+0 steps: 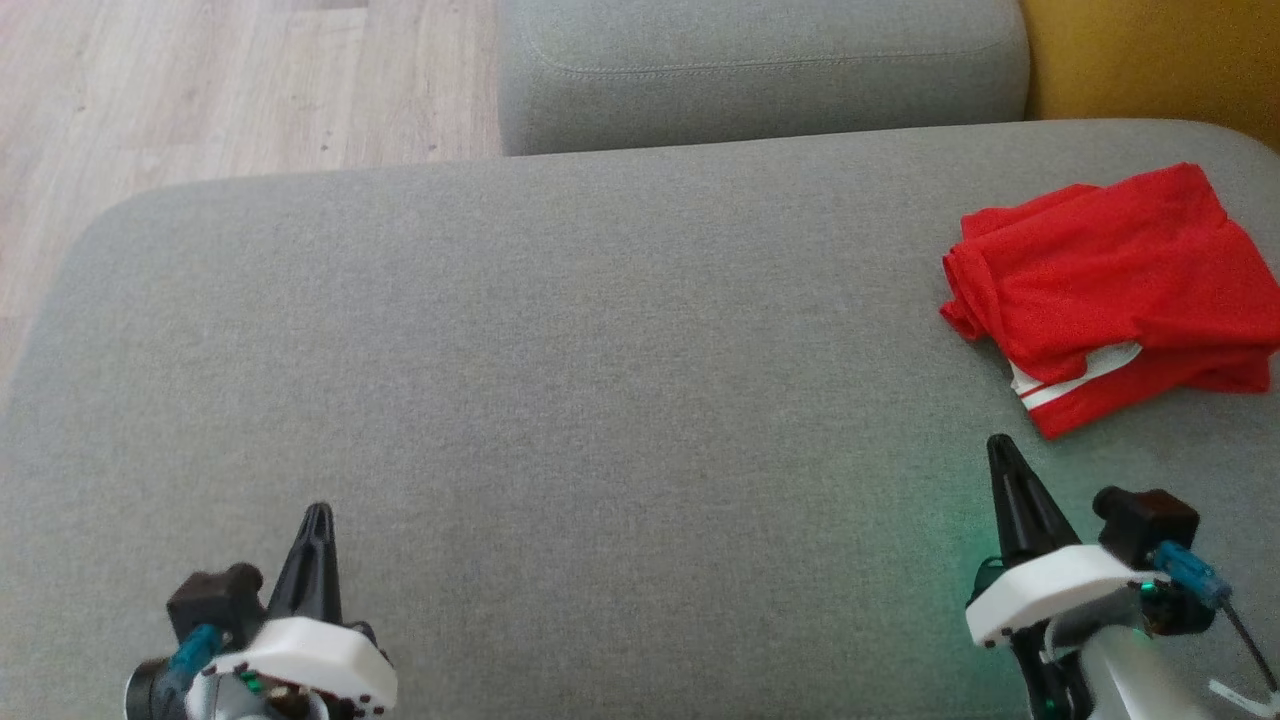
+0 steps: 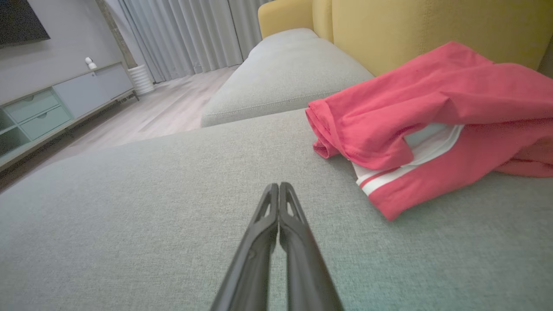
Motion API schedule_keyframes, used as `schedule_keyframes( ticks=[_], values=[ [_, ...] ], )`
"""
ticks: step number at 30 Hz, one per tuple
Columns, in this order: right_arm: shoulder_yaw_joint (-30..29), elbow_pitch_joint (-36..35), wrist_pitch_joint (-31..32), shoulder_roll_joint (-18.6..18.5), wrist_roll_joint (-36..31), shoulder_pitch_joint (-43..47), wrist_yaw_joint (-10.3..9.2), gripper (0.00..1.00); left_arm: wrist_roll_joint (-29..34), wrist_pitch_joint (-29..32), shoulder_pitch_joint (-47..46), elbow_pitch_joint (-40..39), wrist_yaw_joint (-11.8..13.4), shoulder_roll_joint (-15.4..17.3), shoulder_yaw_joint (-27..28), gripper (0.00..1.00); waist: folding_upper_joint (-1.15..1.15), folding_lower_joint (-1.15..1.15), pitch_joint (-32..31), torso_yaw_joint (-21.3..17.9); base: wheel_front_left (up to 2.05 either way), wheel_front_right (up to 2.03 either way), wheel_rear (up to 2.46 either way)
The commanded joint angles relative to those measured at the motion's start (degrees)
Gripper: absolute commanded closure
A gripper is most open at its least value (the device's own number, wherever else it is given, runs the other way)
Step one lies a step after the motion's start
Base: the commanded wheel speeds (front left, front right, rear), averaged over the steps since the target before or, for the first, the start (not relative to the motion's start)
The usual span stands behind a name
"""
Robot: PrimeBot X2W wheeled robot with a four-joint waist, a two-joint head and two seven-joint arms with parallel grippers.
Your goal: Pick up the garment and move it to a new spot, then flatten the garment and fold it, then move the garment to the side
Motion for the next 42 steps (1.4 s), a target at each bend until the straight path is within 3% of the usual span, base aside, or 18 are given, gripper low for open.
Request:
schedule_keyframes(
  ticks=[1, 42],
  values=[
    [-0.59, -2.20, 0.18, -0.02, 1.16, -3.61, 0.03, 1.00, -1.10, 0.13, -3.26, -1.82, -0.17, 0.28, 0.67, 1.00, 0.00, 0.00, 0.00, -0.01, 0.00, 0.00, 0.00],
    [-4.92, -7.70, 6.85, 1.45, 26.17, -1.53, 0.17, 1.00, -28.95, 6.69, -4.29, -3.87, -1.97, 0.43, 2.73, 1.00, 0.00, 0.00, 0.04, -0.25, 0.00, 0.00, 0.00]
  ],
)
